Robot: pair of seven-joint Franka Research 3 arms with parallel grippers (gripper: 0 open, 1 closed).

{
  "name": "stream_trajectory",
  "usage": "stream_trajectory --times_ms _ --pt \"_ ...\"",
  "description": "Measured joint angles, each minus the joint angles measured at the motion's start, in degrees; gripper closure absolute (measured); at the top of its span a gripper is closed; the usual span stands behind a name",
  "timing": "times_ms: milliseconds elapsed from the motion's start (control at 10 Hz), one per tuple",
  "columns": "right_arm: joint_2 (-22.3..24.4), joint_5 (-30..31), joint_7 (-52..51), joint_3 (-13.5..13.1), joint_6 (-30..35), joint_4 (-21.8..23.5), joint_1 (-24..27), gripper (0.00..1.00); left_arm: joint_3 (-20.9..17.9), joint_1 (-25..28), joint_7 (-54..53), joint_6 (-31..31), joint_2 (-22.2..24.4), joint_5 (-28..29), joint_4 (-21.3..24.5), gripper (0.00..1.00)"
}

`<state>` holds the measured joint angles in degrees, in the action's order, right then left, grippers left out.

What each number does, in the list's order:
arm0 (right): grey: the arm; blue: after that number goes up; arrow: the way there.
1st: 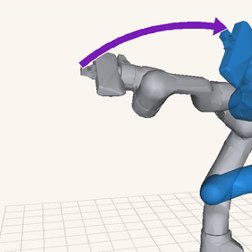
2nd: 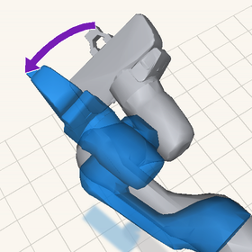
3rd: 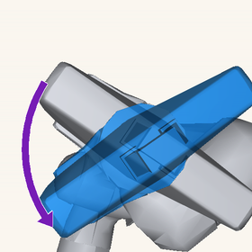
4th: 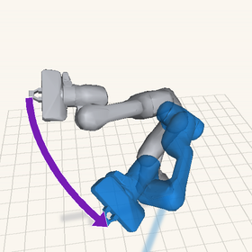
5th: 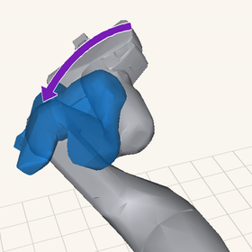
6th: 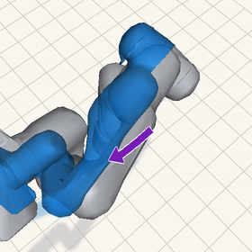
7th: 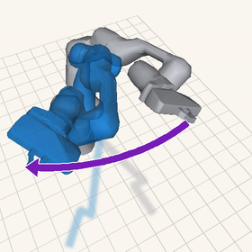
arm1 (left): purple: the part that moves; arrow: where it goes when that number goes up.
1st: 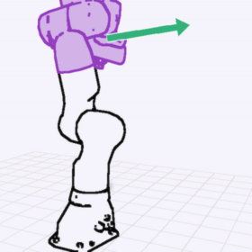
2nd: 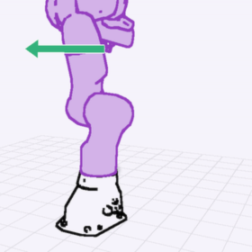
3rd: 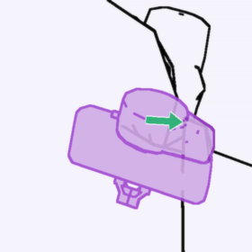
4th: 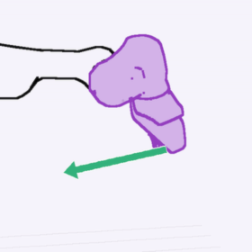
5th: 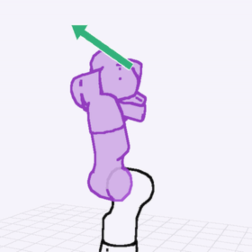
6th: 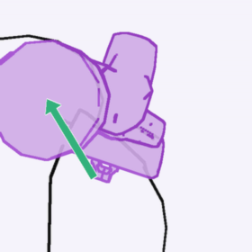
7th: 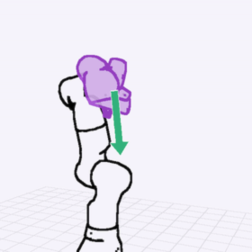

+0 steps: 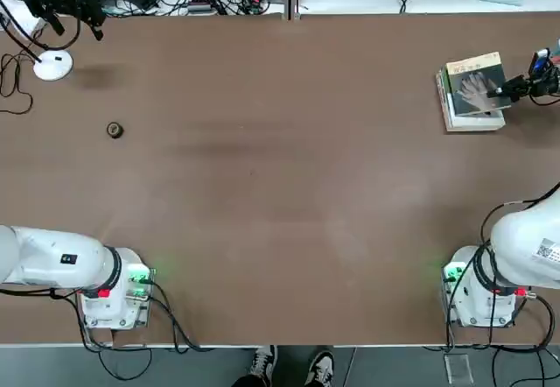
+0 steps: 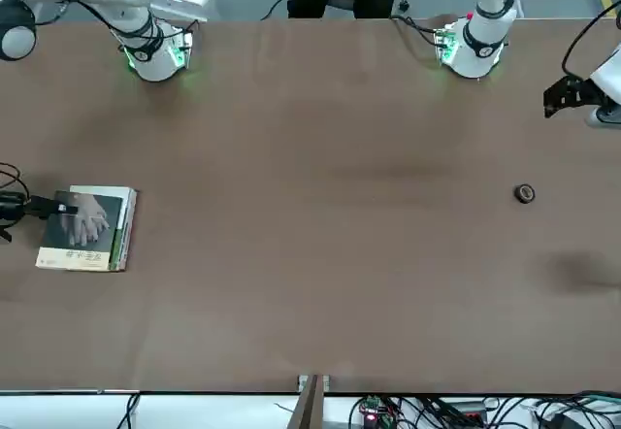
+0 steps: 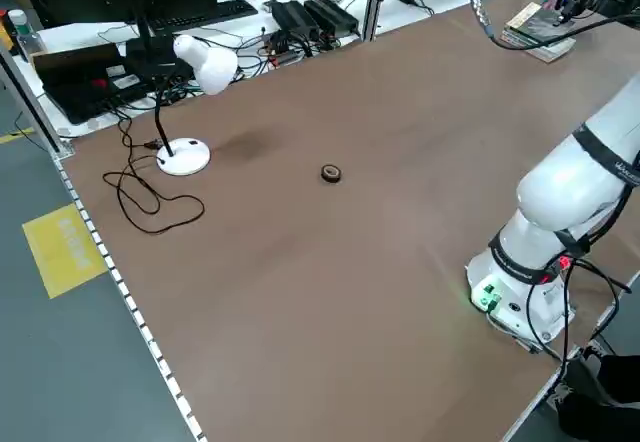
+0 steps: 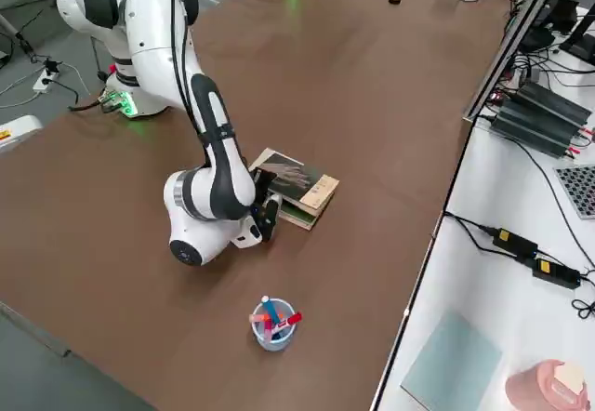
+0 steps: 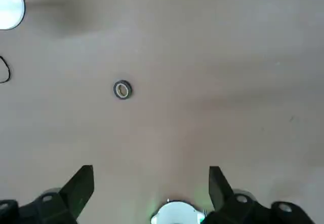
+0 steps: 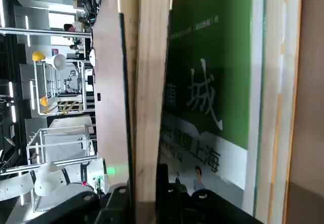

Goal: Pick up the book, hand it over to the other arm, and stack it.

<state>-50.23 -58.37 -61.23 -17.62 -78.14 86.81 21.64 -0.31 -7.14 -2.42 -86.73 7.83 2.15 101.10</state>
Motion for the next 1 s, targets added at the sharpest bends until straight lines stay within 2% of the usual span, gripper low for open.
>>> stream_trajectory --times_ms 400,600,900,1000 --pt "0.0 0.5 0.0 -0.4 0.0 0.0 -0.1 0.84 -0.2 0.0 -0.1 -0.3 -0.8 -1.1 0.0 0.0" --pt "0.0 1.4 0.0 -0.4 -0.2 -0.3 -0.1 0.81 -0.3 0.0 -0.1 -1.1 -1.2 -1.2 0.0 0.0" --pt "0.1 1.8 0.0 -0.5 -0.3 -0.7 -0.1 0.58 -0.4 0.1 -0.1 -1.5 -1.3 -1.2 0.2 0.0" --pt "0.1 2.1 0.0 -0.5 -0.4 -0.8 -0.1 0.44 -0.4 0.1 -0.1 -1.7 -1.3 -1.2 0.3 0.0"
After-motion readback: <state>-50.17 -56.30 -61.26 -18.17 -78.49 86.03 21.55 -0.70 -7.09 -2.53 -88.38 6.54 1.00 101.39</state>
